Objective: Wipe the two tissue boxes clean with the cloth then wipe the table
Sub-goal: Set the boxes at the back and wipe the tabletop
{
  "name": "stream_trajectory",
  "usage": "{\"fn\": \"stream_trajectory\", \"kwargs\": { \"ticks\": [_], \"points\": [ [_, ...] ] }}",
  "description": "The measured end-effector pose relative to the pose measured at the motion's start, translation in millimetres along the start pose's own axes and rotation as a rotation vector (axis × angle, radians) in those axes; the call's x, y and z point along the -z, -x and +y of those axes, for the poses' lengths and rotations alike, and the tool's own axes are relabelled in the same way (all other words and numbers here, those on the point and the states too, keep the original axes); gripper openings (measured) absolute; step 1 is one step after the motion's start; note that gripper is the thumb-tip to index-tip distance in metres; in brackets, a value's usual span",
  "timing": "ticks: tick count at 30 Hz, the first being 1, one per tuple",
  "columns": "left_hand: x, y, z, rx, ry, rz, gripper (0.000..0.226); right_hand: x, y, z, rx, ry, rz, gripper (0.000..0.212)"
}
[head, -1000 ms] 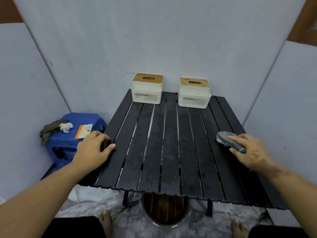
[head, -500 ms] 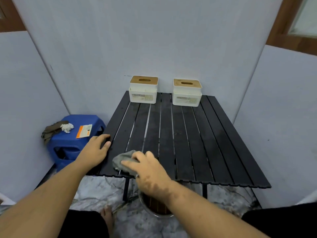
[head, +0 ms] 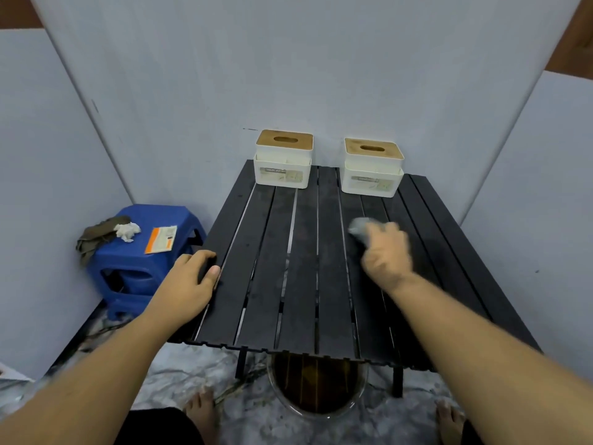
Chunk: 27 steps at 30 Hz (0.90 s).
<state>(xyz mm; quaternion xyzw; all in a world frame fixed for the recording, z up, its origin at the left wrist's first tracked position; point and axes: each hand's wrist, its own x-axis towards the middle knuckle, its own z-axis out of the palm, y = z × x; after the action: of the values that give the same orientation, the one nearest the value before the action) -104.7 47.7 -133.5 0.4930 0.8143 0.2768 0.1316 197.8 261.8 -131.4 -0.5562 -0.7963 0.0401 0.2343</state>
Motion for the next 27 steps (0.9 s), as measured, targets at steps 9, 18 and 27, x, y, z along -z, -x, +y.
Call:
{"fn": "stream_trajectory", "kwargs": {
  "ticks": [9, 18, 27],
  "points": [
    [0.0, 2.0, -1.6, -0.007, 0.050, 0.060, 0.040, -31.8, 26.6, -118.3, 0.837, -0.242, -0.338, 0.058],
    [-1.8, 0.9, -2.8, -0.024, 0.054, 0.092, 0.041, -90.7, -51.3, -204.4, 0.678, -0.195, -0.299, 0.044],
    [-5.0, 1.0, -4.1, -0.025, 0.063, 0.107, 0.042, -106.2, -139.1, -227.5, 0.373, 0.029, -0.274, 0.036]
  ]
}}
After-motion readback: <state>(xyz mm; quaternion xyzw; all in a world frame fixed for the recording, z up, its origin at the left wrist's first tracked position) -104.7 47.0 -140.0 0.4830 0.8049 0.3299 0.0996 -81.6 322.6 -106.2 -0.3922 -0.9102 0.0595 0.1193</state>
